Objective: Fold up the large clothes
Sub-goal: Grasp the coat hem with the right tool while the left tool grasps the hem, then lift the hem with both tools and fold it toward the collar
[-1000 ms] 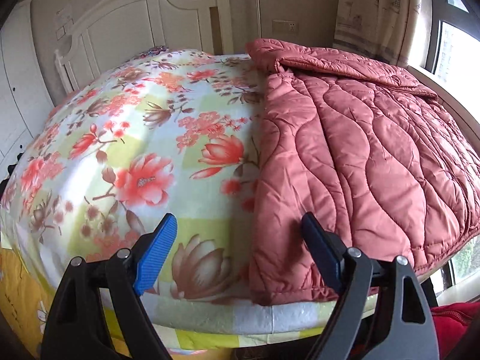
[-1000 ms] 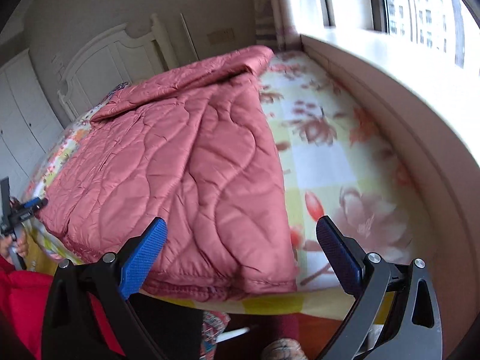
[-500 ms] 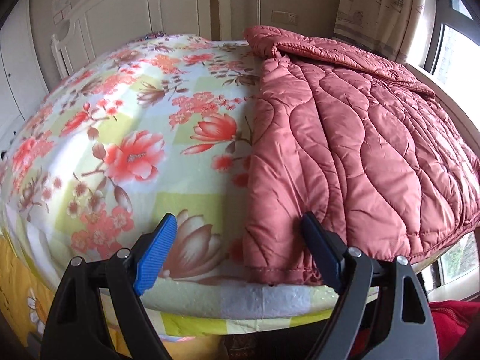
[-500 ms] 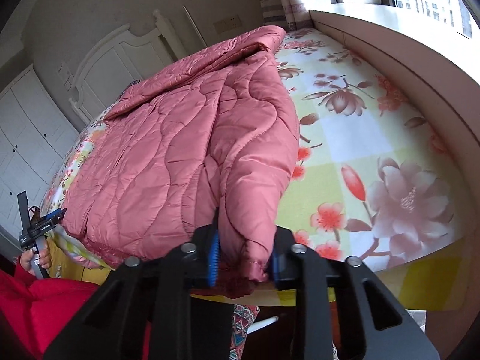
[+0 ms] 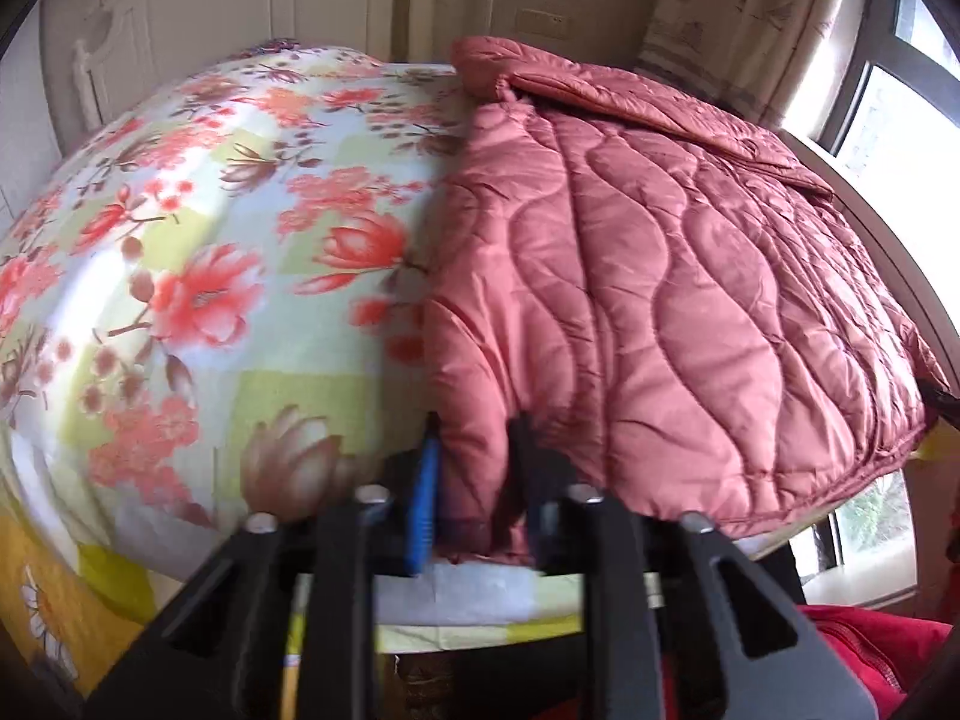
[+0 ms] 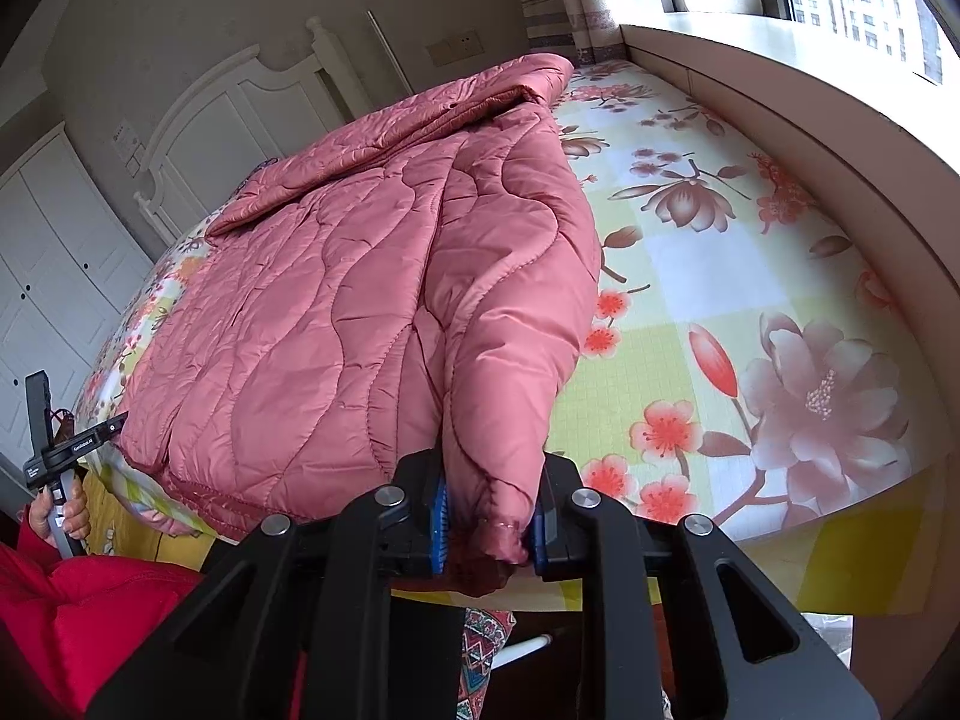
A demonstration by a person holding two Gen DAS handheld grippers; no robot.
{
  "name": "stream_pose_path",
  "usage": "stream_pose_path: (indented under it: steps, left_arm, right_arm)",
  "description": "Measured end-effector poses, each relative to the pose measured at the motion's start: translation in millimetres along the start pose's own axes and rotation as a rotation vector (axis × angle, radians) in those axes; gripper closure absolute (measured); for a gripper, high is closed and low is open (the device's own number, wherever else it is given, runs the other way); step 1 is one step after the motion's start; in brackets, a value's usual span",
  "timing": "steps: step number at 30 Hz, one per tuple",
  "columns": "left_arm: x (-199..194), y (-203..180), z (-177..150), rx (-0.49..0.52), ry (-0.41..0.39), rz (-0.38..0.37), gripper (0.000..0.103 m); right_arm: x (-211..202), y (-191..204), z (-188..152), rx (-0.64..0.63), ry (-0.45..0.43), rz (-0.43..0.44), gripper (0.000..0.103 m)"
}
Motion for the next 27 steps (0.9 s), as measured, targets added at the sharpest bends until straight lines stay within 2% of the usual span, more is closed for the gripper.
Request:
stream_pose_path:
  steps: [4,9,13,20,22,25,27]
  left_arm:
    - [0.6,2.5,-0.6,-0.04,0.008,-0.047,0.093]
    - [-8.9,-4.2,-9.7,-0.03,0.027,-0.043,0.095]
    - [-26.4,-8.8,-14.8,-0.082,0.041,-0.094,0.096]
    - [-89.9,-22.0,-17.9,-0.099,-0.049,-0.192,0.096]
    - [-101.1,-21.3,-17.8,-0.103,-0.071,-0.196,0.096]
    - [-114.2,-18.5,-19.3,-0.11,-0.101,-0.206,0.097]
    - [-124.8,-17.9,-20.4,-0.13,-0.124,-0.243,0.097]
  right_arm:
    - [-0.9,-1.5,-2.4,0.017,-0.006,0.019,0.084]
    - [-6.5,-2.9,-7.9,0.034,-0.018,0.025,0.084]
    - [-24.4,-1.4,-14.2,0.052,-0.047,0.041,0.085]
    - [-75.5,24.9,-20.2,0.031,-0.15,0.138,0.085]
    - [-92.8,33.3,-18.3,0.015,-0.186,0.173,0.086]
    - [-109.2,42.1,-17.7,-0.009,-0.222,0.181,0.086]
    - [-118.2,47.1,-17.1,-0.013,-0.244,0.204,0.086]
Point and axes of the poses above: each gripper's, at about its wrist camera, not at the fingertips, and x roughly the way its jaws point, y to its left, z to its top, the point moved 4 cm from there along x, roughly the way its jaws point, and after that the axes turned 5 degrees about x, right-handed, at the moved point
